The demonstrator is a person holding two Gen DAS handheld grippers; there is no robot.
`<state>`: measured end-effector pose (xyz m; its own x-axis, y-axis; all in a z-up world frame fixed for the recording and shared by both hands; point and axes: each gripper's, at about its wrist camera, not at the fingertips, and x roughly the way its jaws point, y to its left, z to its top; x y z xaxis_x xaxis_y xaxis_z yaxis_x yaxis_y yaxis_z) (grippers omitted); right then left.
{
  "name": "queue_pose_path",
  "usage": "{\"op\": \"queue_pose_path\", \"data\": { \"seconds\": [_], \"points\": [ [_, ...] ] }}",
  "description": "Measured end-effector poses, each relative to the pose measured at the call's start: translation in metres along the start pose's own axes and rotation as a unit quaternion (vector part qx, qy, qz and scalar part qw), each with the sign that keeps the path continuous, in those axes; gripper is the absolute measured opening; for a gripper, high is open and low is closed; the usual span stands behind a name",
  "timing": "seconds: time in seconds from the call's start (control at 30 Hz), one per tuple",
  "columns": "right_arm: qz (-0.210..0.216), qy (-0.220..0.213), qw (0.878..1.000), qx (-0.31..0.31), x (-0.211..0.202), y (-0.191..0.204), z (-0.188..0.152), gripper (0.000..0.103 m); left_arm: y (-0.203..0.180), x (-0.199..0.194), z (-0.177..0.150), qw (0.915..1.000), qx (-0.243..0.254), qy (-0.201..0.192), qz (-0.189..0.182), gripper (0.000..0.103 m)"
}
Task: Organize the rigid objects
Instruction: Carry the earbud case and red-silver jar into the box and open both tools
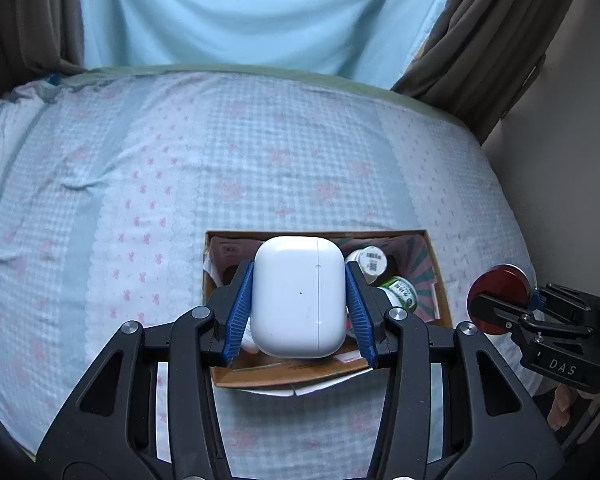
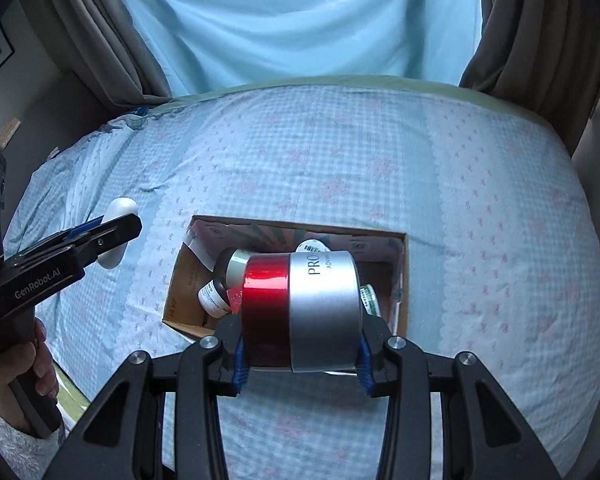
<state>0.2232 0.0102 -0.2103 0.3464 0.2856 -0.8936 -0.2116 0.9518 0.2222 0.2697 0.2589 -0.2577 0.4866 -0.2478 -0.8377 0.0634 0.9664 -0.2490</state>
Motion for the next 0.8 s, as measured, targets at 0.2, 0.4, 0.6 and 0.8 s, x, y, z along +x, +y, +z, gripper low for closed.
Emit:
{"op": "queue_pose_path", "data": {
  "seconds": [0.2,0.4,0.6,0.8],
  "points": [
    [-0.011,0.046,0.999,0.017,0.053,0.014,-0.013,0.038,0.027,0.049,-0.007,0.9991,0.002,0.042,-0.005,0.041],
    [-0.01,0.089,0.996,0.022,0.104,0.018,-0.022,0.038,0.039,0.093,-0.021,0.9964,-0.004,0.085,-0.01,0.041],
    [-0.009,0.104,0.994,0.013,0.128,0.025,-0.026,0.038,0.039,0.12,-0.027,0.9932,0.009,0.115,-0.016,0.041],
    [-0.014,0.097,0.995,0.026,0.133,0.022,-0.025,0.052,0.034,0.116,-0.021,0.9937,0.017,0.107,-0.029,0.1]
  ]
}}
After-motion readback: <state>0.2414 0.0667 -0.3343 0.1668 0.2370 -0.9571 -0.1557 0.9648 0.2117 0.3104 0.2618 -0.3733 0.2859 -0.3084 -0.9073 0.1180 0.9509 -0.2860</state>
